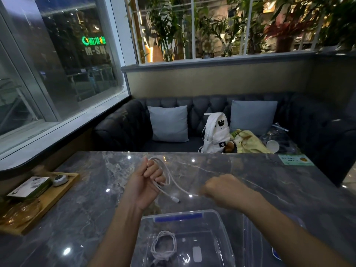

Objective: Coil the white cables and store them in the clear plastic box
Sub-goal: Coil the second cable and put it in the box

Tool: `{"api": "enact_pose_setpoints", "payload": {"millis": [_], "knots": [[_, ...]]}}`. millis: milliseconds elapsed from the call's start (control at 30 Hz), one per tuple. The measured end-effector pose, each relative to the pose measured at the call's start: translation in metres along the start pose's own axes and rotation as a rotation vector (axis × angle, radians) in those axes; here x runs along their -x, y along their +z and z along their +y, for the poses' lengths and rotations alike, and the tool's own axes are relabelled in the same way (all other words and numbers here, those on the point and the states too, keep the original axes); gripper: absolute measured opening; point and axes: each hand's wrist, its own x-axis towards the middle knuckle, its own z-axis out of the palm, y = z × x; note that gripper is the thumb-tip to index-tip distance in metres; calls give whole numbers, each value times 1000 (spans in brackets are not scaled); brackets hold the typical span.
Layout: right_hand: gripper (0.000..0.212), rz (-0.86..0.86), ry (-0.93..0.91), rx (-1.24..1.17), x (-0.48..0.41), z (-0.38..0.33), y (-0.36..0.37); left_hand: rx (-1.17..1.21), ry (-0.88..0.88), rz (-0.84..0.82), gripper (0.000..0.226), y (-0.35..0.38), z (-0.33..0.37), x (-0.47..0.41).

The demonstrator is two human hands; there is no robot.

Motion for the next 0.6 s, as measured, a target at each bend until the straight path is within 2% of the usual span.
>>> {"api": "enact_pose_setpoints", "payload": {"millis": [67,167,267,333,433,600], "knots": [[16,-1,-69,-1,3,-8,-12,-93,-4,47,46,-1,-6,-2],[20,3,-138,-133,7,-18,-31,-267,-34,97,42,1,-16,-3],[23,80,-210,-304,11,-24,-46,-424,-80,143,45,5,-26,1],[22,136,-250,-360,12,-28,-51,-515,-109,116,40,10,-32,5],[17,269,-225,-436,12,-29,-50,-639,-144,42,35,15,-40,9],[7,552,-145,-461,10,-24,-40,-785,-206,-2,42,21,-44,17]]}}
